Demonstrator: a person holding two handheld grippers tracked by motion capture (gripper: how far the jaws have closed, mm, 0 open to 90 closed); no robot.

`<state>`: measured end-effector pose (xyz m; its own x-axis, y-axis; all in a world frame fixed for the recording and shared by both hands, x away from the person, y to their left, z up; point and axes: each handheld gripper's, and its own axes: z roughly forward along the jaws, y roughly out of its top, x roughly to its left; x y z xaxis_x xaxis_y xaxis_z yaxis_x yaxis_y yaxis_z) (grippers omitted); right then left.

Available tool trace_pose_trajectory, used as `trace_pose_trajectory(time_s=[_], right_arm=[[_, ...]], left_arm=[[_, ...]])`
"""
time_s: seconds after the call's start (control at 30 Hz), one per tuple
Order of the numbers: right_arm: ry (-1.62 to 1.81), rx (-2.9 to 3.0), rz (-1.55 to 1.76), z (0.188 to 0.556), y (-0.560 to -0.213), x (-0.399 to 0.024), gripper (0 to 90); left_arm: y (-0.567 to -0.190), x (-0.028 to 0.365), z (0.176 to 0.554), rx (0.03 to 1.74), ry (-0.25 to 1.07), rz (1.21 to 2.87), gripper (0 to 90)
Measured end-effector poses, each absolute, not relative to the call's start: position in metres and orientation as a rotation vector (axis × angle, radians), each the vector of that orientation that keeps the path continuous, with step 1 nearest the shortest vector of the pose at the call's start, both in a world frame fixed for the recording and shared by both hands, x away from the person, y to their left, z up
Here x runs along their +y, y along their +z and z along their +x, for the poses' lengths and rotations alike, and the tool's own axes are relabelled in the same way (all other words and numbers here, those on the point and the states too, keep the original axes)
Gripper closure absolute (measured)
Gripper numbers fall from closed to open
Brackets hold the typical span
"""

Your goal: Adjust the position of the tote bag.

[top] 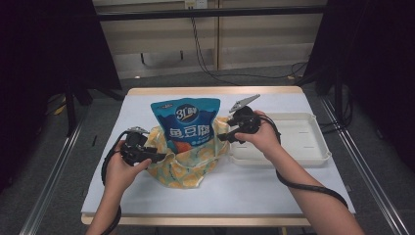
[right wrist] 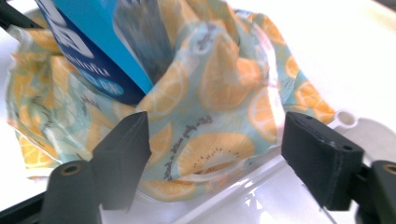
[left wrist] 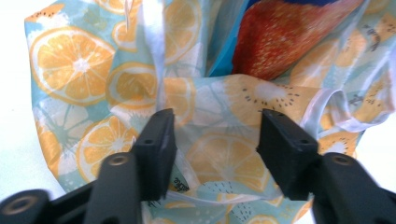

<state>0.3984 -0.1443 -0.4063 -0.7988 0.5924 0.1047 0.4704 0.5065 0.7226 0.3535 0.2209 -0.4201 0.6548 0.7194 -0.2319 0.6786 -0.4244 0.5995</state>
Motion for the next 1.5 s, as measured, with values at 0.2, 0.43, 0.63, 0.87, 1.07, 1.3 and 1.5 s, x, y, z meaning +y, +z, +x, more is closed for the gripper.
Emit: trace_pose_trajectory(time_s=[0.2, 0.43, 0.63, 0.87, 1.07, 1.3, 1.5], right_arm=[[1.192, 2.579, 0.888, 0.398, -0.393, -0.150, 15.2], [1.207, 2.612, 0.818, 0.396, -0.382, -0.154, 9.5], [1.210, 2.636, 0.801, 0.394, -0.377, -0.150, 6.9], [1.246, 2.657, 0.803, 0.392, -0.365, -0.149, 6.6], [1.259, 2.647, 0.780, 0.392, -0.348, -0.145, 6.7], [1.286, 2.665, 0.703, 0.396, -0.333, -0.134, 12.3], [1.286, 2.689, 0.666, 0.398, -0.326, -0.121, 16.6]], left_arm=[[-0.418, 0.219, 0.353, 1.092, 0.094, 2.181, 32.9], [-0.417, 0.221, 0.354, 1.083, 0.105, 2.208, 22.2], [-0.408, 0.221, 0.354, 1.091, 0.105, 2.176, 16.4], [-0.402, 0.217, 0.355, 1.069, 0.110, 2.192, 14.5], [-0.400, 0.217, 0.352, 1.075, 0.125, 2.196, 14.4], [-0.398, 0.220, 0.350, 1.077, 0.129, 2.185, 14.1], [-0.397, 0.219, 0.349, 1.067, 0.123, 2.193, 13.6]])
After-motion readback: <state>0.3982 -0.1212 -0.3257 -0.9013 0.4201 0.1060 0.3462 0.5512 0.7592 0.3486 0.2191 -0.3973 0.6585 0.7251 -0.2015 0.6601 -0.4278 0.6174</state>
